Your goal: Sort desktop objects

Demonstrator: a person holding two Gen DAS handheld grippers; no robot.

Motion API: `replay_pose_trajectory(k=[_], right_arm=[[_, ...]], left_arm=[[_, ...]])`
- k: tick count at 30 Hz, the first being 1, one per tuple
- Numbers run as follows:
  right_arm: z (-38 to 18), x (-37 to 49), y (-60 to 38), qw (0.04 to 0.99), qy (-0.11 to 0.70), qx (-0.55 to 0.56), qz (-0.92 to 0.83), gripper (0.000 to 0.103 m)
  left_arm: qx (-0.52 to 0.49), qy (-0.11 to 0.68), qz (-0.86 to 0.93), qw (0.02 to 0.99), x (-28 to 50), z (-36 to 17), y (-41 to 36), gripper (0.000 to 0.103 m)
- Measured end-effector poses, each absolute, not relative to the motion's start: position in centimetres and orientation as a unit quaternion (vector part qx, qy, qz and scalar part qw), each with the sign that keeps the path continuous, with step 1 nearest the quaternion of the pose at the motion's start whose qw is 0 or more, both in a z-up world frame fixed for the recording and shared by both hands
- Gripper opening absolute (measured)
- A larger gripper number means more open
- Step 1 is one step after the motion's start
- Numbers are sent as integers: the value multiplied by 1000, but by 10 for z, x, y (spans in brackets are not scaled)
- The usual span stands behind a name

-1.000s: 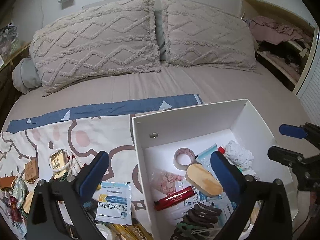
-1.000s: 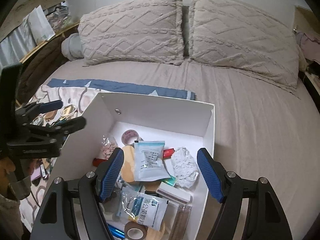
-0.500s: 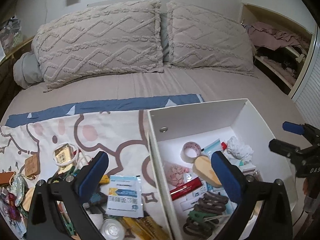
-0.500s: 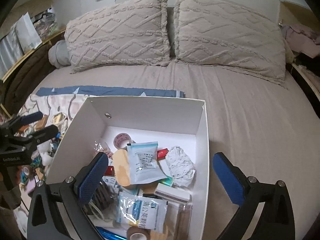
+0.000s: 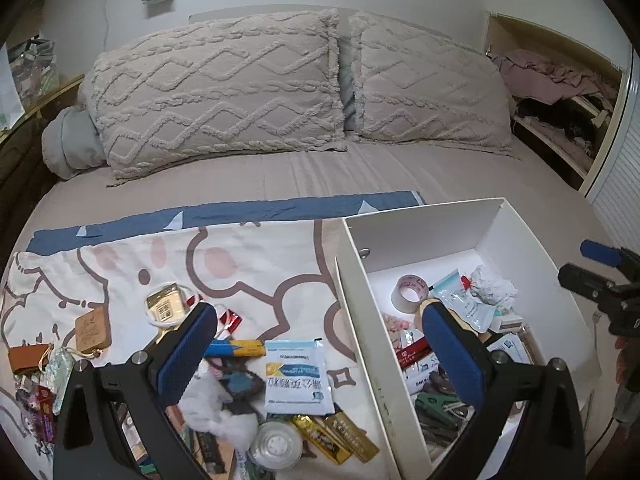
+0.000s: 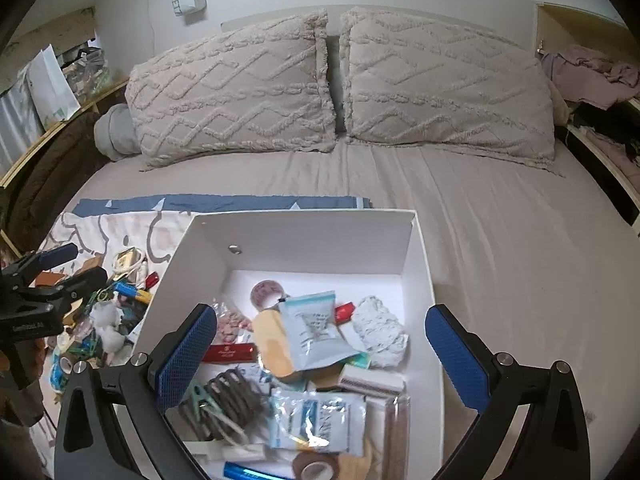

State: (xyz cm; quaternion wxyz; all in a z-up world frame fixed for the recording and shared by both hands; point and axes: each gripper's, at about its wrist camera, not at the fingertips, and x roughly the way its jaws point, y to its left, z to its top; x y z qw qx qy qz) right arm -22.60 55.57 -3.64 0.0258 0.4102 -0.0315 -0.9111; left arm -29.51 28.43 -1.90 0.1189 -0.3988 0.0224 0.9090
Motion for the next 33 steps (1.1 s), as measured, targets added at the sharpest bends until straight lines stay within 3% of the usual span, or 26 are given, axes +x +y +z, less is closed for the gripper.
replay_pose_trajectory(k=[13, 33], right_arm=[[-4, -175, 522, -10, -32, 393, -919, 103], [19, -88, 450, -15, -20, 350, -937, 103]], left_arm=[[-362, 21, 923, 130, -240, 29, 250, 103], [-318, 17, 939, 132, -155, 46, 190, 103]])
